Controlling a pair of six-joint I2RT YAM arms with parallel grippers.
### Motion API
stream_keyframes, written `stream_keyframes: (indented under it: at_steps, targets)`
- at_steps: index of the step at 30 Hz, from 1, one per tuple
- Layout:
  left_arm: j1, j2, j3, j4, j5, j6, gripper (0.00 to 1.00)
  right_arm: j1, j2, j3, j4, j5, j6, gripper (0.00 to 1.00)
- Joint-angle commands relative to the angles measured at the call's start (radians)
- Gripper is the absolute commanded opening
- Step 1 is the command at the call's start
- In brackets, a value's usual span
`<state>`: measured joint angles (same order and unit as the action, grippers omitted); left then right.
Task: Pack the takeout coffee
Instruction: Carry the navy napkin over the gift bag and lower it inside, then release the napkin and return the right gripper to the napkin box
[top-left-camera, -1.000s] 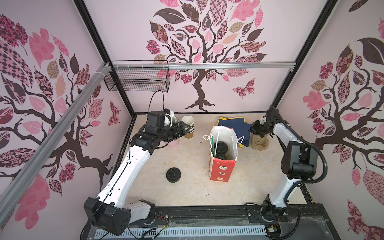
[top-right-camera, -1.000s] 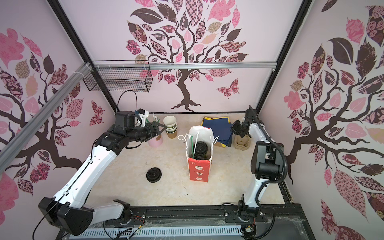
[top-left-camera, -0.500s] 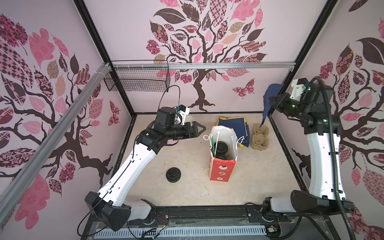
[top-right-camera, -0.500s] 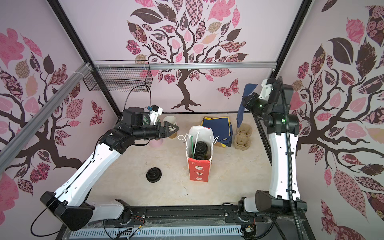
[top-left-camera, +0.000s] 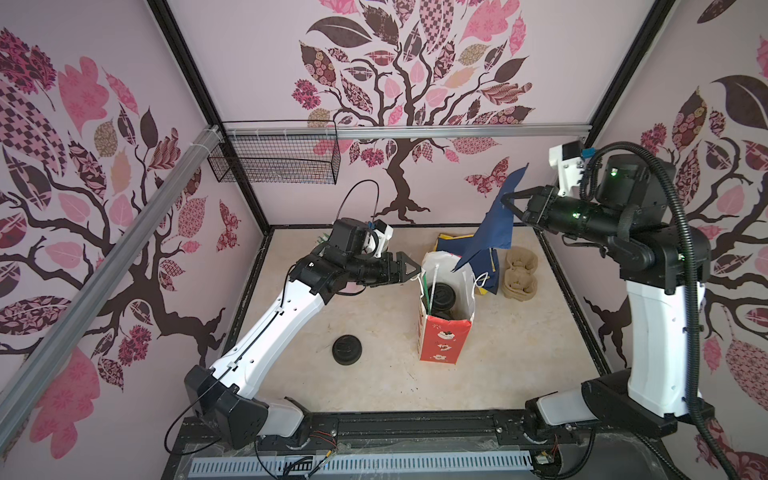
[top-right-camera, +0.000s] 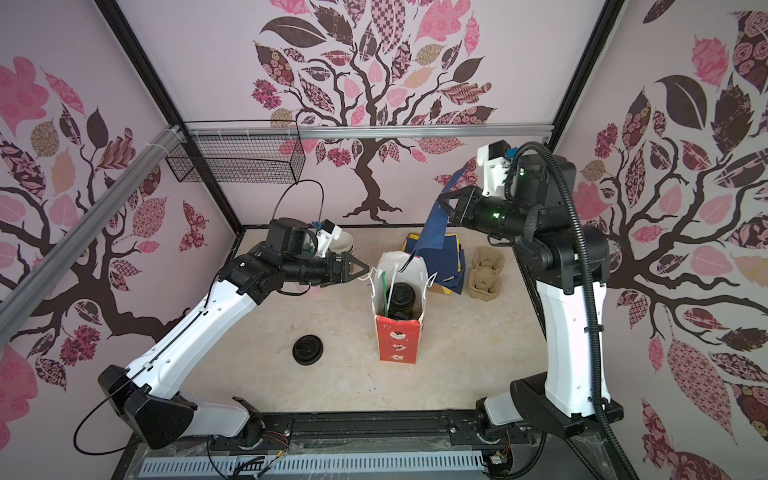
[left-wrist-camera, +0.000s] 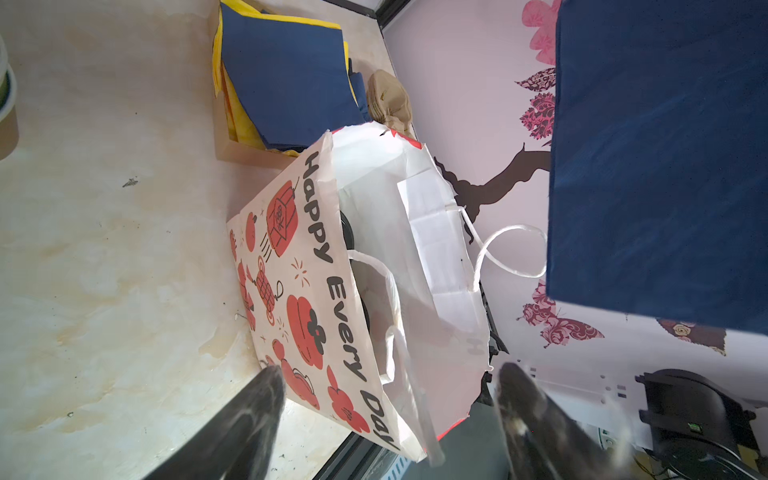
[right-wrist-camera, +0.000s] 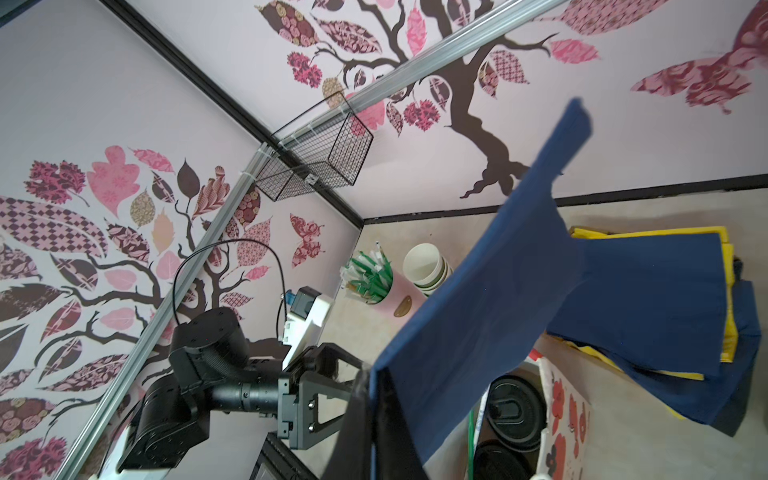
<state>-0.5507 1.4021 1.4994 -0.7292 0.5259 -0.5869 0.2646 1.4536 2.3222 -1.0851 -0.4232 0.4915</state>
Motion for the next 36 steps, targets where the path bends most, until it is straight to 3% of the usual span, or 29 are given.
stream_keyframes:
  at_steps: [1, 7, 13, 22, 29, 36]
  targets:
    - [-0.008, 0.007, 0.005, 0.018, 0.02, 0.01, 0.8, 0.076, -0.001, -0.045, -0.039, 0.024, 0.015, 0.0]
    - [-0.006, 0.01, -0.025, 0.028, 0.015, 0.006, 0.69, 0.146, -0.054, -0.265, -0.052, 0.053, 0.0, 0.0]
    - [-0.006, 0.016, -0.06, 0.048, 0.015, -0.008, 0.48, 0.198, -0.074, -0.428, -0.049, 0.119, -0.046, 0.0]
    - [-0.006, 0.027, -0.079, 0.054, 0.015, -0.011, 0.23, 0.312, -0.019, -0.586, -0.056, 0.269, -0.102, 0.0]
    - [-0.006, 0.026, -0.09, 0.058, 0.019, -0.012, 0.0, 0.392, 0.06, -0.697, -0.031, 0.354, -0.051, 0.0]
    - [-0.007, 0.014, -0.109, 0.062, 0.01, -0.018, 0.0, 0.413, 0.118, -0.797, 0.034, 0.393, -0.007, 0.02]
